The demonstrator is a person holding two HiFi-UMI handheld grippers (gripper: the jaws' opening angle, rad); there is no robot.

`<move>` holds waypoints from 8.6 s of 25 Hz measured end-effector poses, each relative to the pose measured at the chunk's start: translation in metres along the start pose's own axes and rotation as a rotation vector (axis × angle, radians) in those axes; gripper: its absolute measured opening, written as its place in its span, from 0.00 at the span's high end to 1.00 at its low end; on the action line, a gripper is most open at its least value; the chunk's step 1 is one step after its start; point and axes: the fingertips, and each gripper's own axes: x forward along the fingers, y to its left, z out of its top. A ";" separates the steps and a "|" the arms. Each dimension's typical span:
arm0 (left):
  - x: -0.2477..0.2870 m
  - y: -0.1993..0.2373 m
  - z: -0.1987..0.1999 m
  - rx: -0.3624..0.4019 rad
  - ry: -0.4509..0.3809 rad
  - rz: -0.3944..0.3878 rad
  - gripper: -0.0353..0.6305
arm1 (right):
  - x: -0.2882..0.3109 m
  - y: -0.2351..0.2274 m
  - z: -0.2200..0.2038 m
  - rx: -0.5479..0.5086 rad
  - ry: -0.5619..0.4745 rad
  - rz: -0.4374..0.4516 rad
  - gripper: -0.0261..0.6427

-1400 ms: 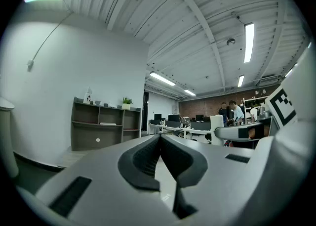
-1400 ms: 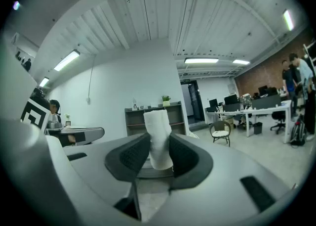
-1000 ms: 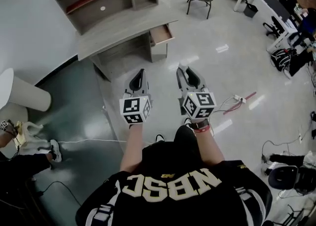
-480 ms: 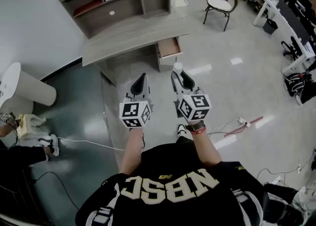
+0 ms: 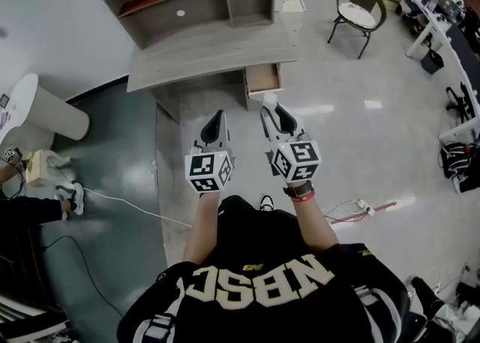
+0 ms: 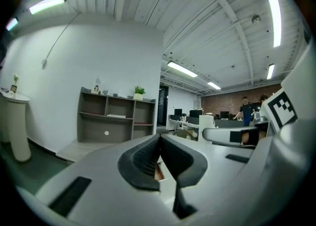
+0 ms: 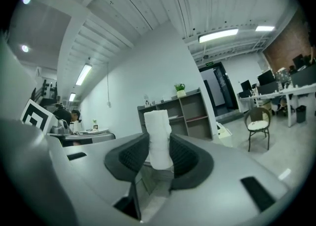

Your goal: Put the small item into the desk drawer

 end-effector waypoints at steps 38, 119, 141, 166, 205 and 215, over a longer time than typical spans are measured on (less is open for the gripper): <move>0.278 0.134 -0.044 -0.069 0.123 -0.196 0.93 | 0.287 -0.110 -0.004 -0.032 0.177 -0.007 0.76; 0.330 0.152 -0.328 -0.243 0.557 -0.074 0.93 | 0.370 -0.279 -0.446 -0.230 1.031 0.091 0.76; 0.316 0.169 -0.323 -0.304 0.490 -0.055 0.93 | 0.375 -0.282 -0.470 -0.250 1.119 0.079 0.68; 0.312 0.172 -0.258 -0.262 0.440 -0.046 0.93 | 0.335 -0.248 -0.313 -0.023 0.845 -0.107 0.69; 0.293 0.154 -0.009 0.006 -0.017 -0.076 0.93 | 0.282 -0.151 0.012 -0.160 0.090 -0.204 0.91; 0.286 0.160 0.010 0.028 -0.055 -0.070 0.93 | 0.282 -0.135 0.039 -0.189 0.027 -0.210 0.95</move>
